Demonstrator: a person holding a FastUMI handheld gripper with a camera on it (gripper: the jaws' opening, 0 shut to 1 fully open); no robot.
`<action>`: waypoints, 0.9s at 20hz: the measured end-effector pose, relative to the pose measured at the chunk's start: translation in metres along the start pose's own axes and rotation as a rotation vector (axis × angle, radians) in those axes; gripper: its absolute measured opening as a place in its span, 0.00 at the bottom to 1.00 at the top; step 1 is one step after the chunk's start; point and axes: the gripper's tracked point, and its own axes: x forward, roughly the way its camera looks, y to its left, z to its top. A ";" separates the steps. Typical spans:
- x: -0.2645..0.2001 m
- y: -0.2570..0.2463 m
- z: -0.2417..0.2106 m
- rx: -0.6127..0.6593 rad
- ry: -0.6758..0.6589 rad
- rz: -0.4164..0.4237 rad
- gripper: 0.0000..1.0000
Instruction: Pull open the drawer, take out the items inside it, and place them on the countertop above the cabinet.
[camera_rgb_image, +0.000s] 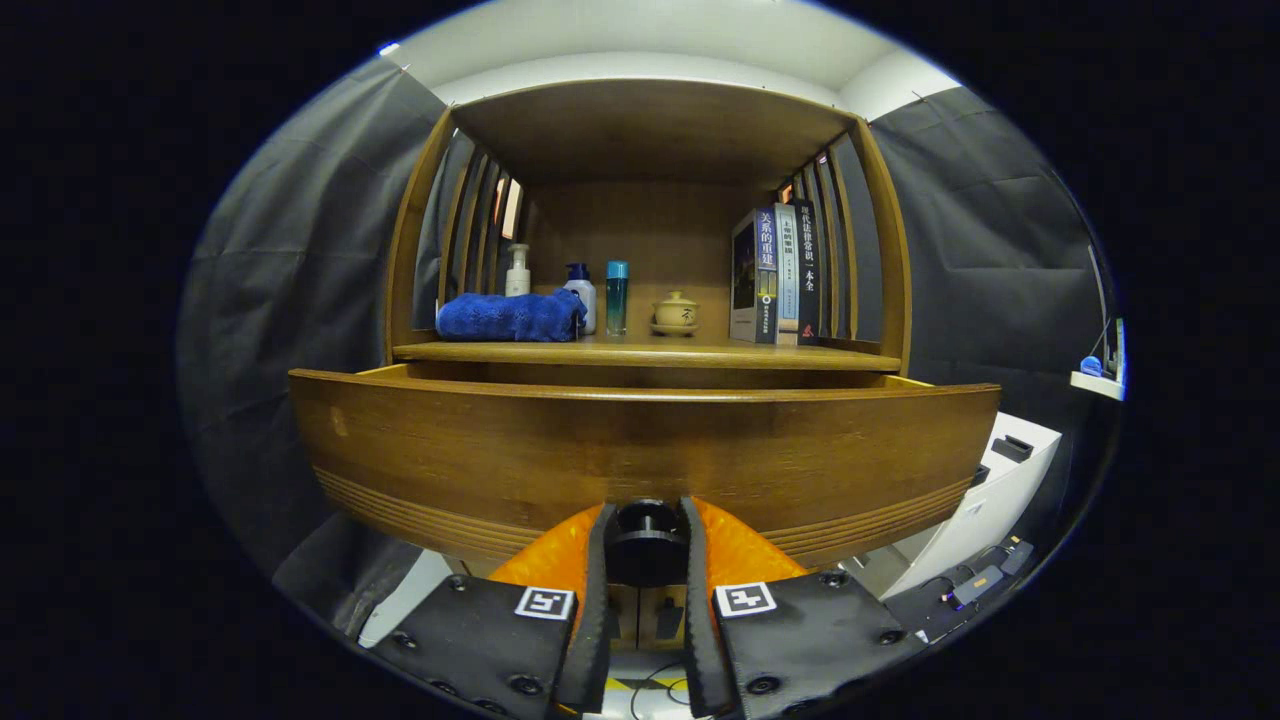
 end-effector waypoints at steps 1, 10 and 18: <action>-0.006 0.001 -0.001 0.008 0.000 0.004 0.38; -0.050 -0.001 -0.012 0.043 0.043 0.017 0.38; -0.063 -0.001 -0.017 0.029 0.054 0.021 0.38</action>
